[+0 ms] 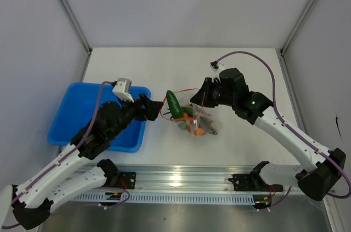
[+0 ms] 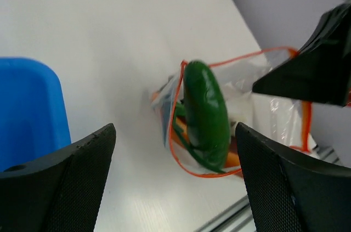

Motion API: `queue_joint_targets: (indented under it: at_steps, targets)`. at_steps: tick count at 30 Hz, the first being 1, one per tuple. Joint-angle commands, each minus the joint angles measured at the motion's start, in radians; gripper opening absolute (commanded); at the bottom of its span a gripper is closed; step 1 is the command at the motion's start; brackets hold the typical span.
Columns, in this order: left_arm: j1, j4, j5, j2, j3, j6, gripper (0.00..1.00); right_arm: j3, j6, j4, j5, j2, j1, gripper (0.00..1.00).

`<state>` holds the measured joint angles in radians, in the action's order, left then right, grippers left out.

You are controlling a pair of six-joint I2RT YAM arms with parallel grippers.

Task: Place the food in the zip-top bag and seal the zipper
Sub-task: Place the fake vegetable in the zipper food storage bag, then adjust the zipper food storage bag at the center of the board.

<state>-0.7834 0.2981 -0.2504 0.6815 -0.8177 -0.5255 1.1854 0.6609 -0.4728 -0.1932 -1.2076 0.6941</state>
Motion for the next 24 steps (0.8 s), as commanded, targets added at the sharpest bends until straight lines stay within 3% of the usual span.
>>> queue_joint_targets:
  at_steps: [1, 8, 10, 12, 16, 19, 20, 24]
  targets:
    - [-0.005, 0.016, 0.091, 0.027, 0.043, -0.051, 0.9, 0.023, -0.001, 0.062, -0.046, 0.034, -0.008, 0.0]
    - [-0.005, 0.044, 0.122, 0.154, 0.017, -0.08, 0.79, 0.025, 0.0, 0.057, -0.051, 0.042, -0.01, 0.0]
    - [-0.005, 0.044, 0.117, 0.176, 0.008, -0.082, 0.7, 0.022, -0.001, 0.057, -0.049, 0.043, -0.01, 0.0]
    - [-0.005, 0.047, 0.112, 0.188, 0.0, -0.083, 0.48, 0.022, -0.004, 0.053, -0.042, 0.048, -0.01, 0.0]
    - [-0.005, 0.029, 0.143, 0.19, 0.002, -0.084, 0.29, 0.02, -0.009, 0.045, -0.032, 0.049, -0.011, 0.0]
    - [-0.005, 0.016, 0.178, 0.19, -0.008, -0.084, 0.05, 0.017, -0.012, 0.043, -0.031, 0.045, -0.011, 0.0]
    - [-0.004, 0.009, 0.192, 0.19, -0.011, -0.08, 0.01, 0.013, -0.015, 0.04, -0.031, 0.042, -0.01, 0.0]
    - [-0.004, -0.065, 0.342, 0.197, -0.05, -0.054, 0.01, 0.026, -0.049, 0.019, -0.005, 0.016, -0.011, 0.0]
